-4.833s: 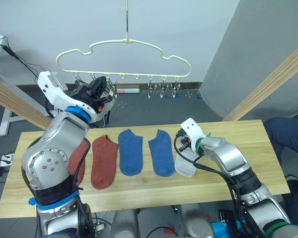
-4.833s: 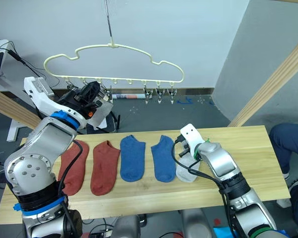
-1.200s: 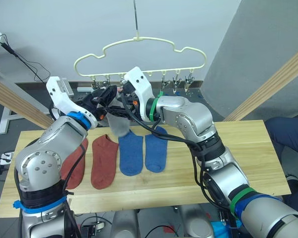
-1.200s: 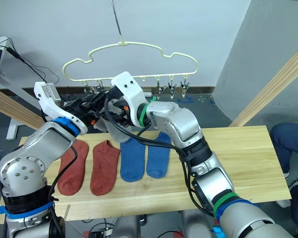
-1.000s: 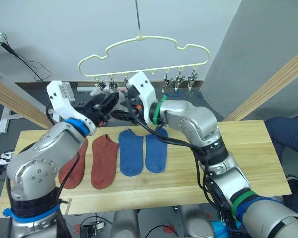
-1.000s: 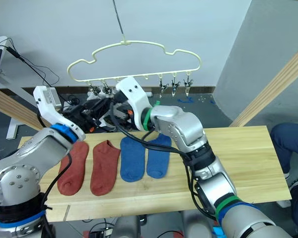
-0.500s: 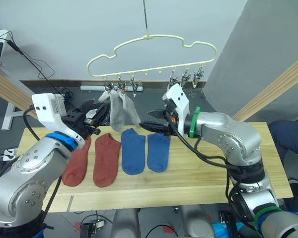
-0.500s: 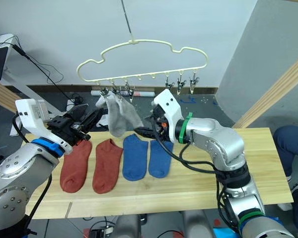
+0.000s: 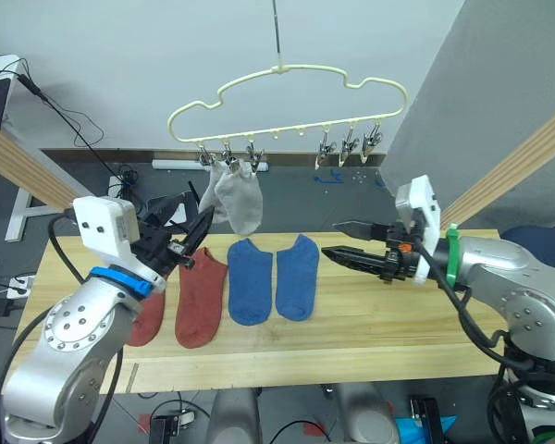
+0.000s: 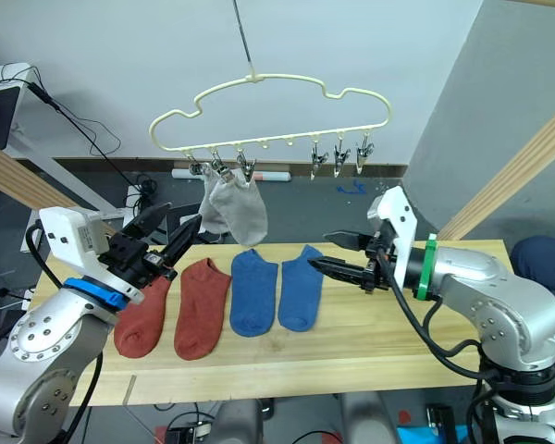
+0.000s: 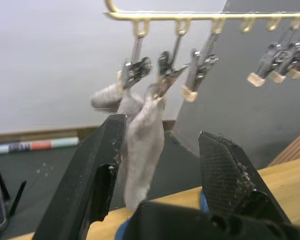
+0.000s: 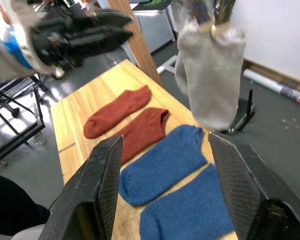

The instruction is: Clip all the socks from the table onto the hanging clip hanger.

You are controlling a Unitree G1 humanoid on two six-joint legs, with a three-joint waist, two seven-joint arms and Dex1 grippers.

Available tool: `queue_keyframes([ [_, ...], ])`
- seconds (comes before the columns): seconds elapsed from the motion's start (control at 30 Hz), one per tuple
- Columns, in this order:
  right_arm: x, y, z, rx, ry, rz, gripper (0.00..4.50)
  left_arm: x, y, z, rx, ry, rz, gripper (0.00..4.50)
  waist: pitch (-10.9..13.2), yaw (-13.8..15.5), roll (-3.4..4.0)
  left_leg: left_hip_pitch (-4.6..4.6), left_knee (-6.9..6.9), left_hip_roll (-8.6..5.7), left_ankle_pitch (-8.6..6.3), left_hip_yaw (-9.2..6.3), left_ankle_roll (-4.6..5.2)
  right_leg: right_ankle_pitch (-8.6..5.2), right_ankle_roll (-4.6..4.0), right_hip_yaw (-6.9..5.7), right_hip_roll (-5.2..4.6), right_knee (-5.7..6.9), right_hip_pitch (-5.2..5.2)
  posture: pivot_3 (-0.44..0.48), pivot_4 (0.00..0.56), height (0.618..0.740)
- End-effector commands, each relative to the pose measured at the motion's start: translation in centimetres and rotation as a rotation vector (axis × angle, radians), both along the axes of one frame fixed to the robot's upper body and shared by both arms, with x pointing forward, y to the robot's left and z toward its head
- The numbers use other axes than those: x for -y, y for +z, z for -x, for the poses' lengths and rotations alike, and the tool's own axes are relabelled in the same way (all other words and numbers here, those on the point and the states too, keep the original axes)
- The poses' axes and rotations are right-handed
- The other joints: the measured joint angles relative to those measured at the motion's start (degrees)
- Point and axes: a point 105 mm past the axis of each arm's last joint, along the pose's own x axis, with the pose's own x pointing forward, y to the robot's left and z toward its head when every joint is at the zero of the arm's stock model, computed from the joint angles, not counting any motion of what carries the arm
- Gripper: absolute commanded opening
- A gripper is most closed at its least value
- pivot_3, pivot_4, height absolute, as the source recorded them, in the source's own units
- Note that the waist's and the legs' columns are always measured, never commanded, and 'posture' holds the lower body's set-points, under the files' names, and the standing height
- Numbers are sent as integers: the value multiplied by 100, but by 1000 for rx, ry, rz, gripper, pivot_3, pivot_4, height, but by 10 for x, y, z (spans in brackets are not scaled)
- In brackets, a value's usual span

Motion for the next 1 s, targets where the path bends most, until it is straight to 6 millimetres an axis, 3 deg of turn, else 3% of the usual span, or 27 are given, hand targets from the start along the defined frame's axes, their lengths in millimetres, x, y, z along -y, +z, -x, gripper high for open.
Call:
queue_keyframes([
  [0.03, -1, 16, 14, 60, 55, -36, 2813, 11, 12, 7, 81, -36, -14, 2637, -2, -8, -1, 1, 0, 1, 0, -2, 0, 0, 0, -1, 2, 3, 0, -108, 280, 740],
  [0.2, 7, 29, 23, 78, 89, -40, 2813, 22, 11, 5, 99, -89, -14, 2637, -6, -12, -4, 2, 4, 1, 1, -1, 1, 1, -1, -1, 4, 6, 4, -134, 284, 740],
  [0.4, 4, 36, 28, 94, 93, -41, 2813, 23, 12, -10, 114, -29, 20, 2637, -7, -19, -5, 6, 8, 1, 1, -2, 2, 2, -1, -1, 5, 13, 7, -160, 301, 740],
  [0.77, 7, 40, 33, 90, 55, -38, 2813, 42, 16, -22, 110, -63, 83, 2637, -6, -46, -6, 25, 49, -1, 1, -3, 4, 0, 2, 3, 10, 74, 15, -212, 345, 740],
  [0.87, 6, 39, 34, 84, 47, -42, 2851, 44, 17, -27, 105, -52, 92, 1786, -6, -60, -6, 26, 82, 2, 0, -3, 5, -7, 13, 6, 15, 79, 25, -220, 350, 740],
  [1.0, 5, 38, 34, 80, 36, -45, 2851, 48, 18, -34, 103, -50, 89, 1786, -5, -98, -6, 30, 94, 2, 5, -1, 11, -13, 35, 14, 18, 82, 30, -229, 356, 740],
])
